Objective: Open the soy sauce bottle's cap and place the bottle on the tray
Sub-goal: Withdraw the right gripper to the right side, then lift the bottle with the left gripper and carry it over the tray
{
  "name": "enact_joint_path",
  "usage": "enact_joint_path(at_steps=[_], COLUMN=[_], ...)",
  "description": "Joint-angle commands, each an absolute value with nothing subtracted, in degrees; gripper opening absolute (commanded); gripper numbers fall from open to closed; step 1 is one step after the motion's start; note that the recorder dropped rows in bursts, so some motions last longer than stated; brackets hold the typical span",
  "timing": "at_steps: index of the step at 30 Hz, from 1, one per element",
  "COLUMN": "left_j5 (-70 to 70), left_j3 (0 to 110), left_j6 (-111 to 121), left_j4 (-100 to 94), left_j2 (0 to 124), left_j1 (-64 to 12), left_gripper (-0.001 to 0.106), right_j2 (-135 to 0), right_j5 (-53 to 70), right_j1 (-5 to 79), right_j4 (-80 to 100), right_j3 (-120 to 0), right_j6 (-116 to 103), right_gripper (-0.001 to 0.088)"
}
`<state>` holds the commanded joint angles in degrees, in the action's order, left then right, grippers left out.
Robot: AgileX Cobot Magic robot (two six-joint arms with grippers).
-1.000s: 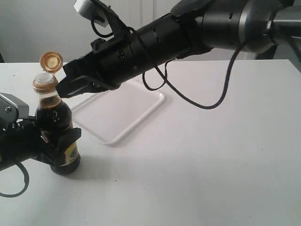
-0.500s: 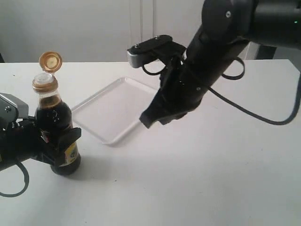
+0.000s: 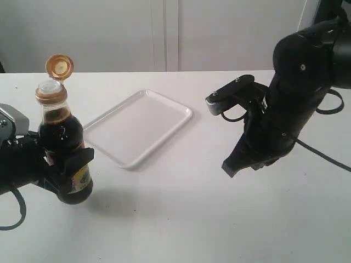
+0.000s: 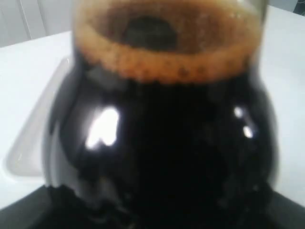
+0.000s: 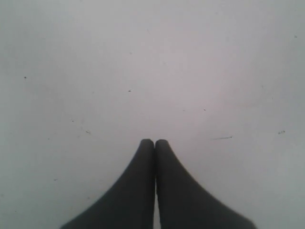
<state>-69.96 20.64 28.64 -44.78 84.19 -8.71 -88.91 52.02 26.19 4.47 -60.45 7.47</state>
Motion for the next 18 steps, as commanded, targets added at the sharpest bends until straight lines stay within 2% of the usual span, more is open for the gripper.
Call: enact_joint_path(at_steps=[9,18], left_j5=[-70.0,-70.0], left_j3=[20.8,20.8], left_j6=[30.0,29.8], left_j4=[-42.5,-39.2], left_j2=[82.0,82.0], left_j1=[-8.7,-8.7], left_gripper=[0.0,0.0], right_j2=[-86.4,-83.8], right_j5=[46.9,45.1], right_j1=[21.6,16.0], right_j4=[4.3,4.3], right_j3=[-52.6,-50.5], right_j6=[6.0,6.4], right_gripper=[0.0,0.0])
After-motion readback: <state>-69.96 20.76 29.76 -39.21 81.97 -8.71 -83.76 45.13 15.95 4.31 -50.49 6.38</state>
